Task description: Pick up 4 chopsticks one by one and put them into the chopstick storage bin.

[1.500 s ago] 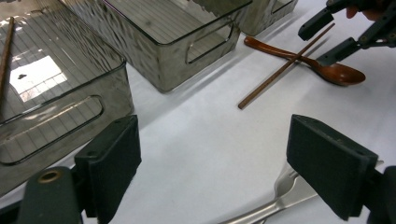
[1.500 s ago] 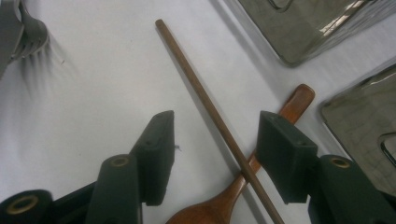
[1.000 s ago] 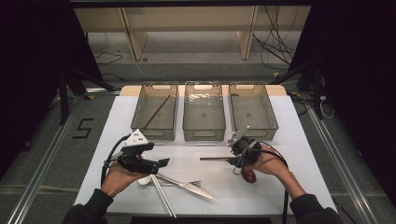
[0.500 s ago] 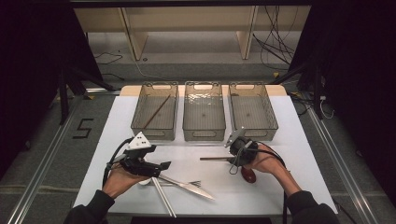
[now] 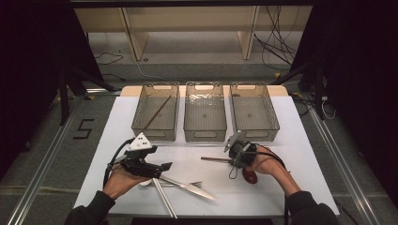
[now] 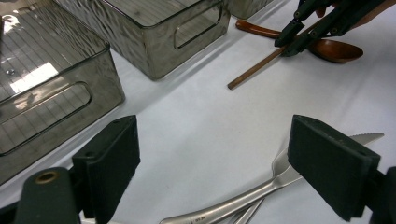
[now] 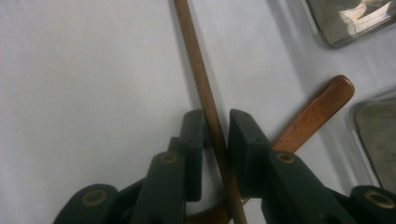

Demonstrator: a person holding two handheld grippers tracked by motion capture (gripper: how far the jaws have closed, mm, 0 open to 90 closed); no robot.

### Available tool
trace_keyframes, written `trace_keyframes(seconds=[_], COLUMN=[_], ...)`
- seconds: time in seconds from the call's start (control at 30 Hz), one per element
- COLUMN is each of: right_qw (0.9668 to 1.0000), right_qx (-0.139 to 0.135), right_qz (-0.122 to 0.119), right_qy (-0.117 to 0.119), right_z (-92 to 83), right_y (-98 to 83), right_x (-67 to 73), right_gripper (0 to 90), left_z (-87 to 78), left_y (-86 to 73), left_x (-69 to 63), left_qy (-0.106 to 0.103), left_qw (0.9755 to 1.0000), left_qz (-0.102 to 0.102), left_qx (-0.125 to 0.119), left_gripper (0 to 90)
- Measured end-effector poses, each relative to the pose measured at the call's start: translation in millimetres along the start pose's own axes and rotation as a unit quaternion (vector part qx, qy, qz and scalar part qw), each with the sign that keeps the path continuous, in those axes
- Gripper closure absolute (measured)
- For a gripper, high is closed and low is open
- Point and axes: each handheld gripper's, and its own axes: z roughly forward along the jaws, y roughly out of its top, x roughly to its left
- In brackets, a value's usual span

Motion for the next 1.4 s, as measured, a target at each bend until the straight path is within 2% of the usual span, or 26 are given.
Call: trace_keyframes(seconds=[0.13,0.3,0.63,0.8,0.93,1.13,1.23,1.4], right_qw=[0.9999,0.9996,0.9979,0.9966,0.9949,0.9924,0.9921,0.9909], right_qx=[0.001,-0.002,-0.046,-0.060,-0.073,-0.079,-0.081,-0.085], right_qz=[-0.012,-0.027,-0.045,-0.055,-0.068,-0.092,-0.094,-0.103], right_qy=[0.004,0.001,0.006,0.010,0.013,0.018,0.020,0.020], right_z=[0.0,-2.5,-26.1,-36.9,-44.1,-51.9,-53.9,-57.8], right_y=[0.4,-0.3,4.2,4.1,6.6,13.3,15.0,18.1], right_x=[2.3,3.6,10.6,22.3,31.6,43.4,48.5,54.1], right_gripper=[83.5,84.5,85.1,85.0,85.0,85.0,85.0,85.0], left_z=[0.4,0.7,2.6,4.3,4.6,5.0,6.0,9.3], left_y=[0.2,0.1,0.5,1.4,2.2,5.6,7.9,14.2], left_x=[-0.6,-0.5,-2.6,-5.1,-6.0,-9.4,-12.1,-20.7], left_qy=[0.000,0.003,-0.002,-0.007,-0.013,-0.020,-0.028,-0.038], left_qw=[1.0000,1.0000,0.9999,0.9995,0.9994,0.9991,0.9988,0.9976], left_qz=[0.001,0.005,0.010,0.024,0.028,0.034,0.036,0.053], left_qx=[0.000,0.004,0.012,0.017,0.015,0.015,0.018,0.022], left_gripper=[16.2,16.3,16.8,16.8,16.7,16.7,16.7,16.8])
